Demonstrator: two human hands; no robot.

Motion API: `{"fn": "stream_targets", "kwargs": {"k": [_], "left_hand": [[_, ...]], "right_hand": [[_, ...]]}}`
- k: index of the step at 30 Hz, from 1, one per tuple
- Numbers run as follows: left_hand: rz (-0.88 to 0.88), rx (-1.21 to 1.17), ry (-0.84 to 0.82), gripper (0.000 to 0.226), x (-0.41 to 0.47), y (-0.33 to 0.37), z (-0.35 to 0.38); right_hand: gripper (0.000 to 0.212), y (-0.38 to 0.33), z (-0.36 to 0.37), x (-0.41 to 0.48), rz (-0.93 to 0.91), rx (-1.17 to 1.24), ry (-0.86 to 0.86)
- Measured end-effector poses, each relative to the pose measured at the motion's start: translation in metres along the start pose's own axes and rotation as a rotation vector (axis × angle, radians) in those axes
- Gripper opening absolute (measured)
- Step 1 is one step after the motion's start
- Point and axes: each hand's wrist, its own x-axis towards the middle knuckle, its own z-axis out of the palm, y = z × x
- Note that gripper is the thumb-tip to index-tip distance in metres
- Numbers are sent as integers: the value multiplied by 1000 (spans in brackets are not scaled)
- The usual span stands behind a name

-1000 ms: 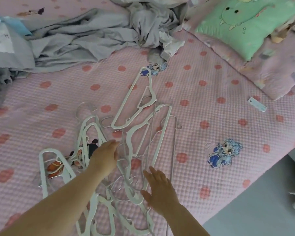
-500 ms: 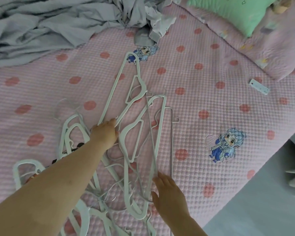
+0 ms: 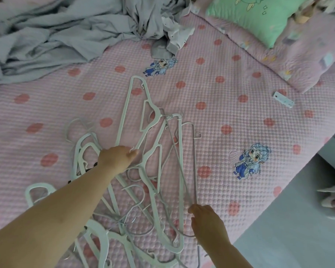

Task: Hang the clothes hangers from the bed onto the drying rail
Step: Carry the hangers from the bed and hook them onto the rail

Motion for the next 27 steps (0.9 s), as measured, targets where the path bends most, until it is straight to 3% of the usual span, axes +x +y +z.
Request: {"fn": "stream_targets", "kwargs": {"k": [6, 9, 17, 21, 27], "left_hand": [[-22, 62, -42, 37, -6, -5, -7], [-37, -111, -67, 36, -5, -5, -14], [30, -305, 322, 36, -30, 6, -66], [172, -380, 390, 35, -52, 17, -98], [451, -679, 254, 27, -110, 63, -152]], "right_hand": [[41, -5, -9, -9, -5, 21, 17], [48, -7, -12, -13, -15, 17, 24], [49, -7, -34, -28, -5, 38, 113], [50, -6, -65, -41, 27, 118, 237], [50, 13, -146, -90, 85, 264, 583]]}}
